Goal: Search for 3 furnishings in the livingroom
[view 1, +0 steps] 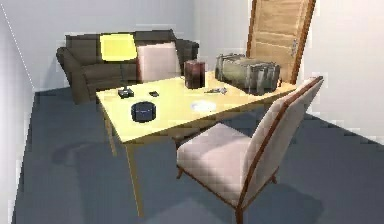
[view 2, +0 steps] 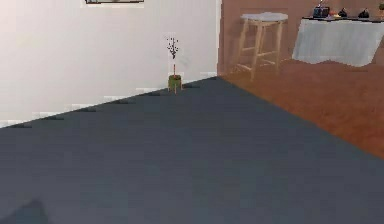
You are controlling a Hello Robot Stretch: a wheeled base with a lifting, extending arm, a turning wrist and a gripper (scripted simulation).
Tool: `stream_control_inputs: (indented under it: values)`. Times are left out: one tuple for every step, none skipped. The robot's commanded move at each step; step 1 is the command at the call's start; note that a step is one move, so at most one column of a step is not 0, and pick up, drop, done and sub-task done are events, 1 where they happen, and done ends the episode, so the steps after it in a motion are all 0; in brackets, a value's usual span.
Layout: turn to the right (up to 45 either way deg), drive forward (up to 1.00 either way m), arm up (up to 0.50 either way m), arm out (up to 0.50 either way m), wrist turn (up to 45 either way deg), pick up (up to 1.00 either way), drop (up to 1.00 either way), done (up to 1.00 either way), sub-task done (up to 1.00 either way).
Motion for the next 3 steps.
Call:
stream_control_inputs:
  values:
    - [-33.0,0.0,0.0,0.0,0.0,0.0,0.0,0.0,0.0]
    - [0.0,0.4,0.0,0.0,0.0,0.0,0.0,0.0,0.0]
    - [42.0,0.0,0.0,0.0,0.0,0.0,0.0,0.0,0.0]
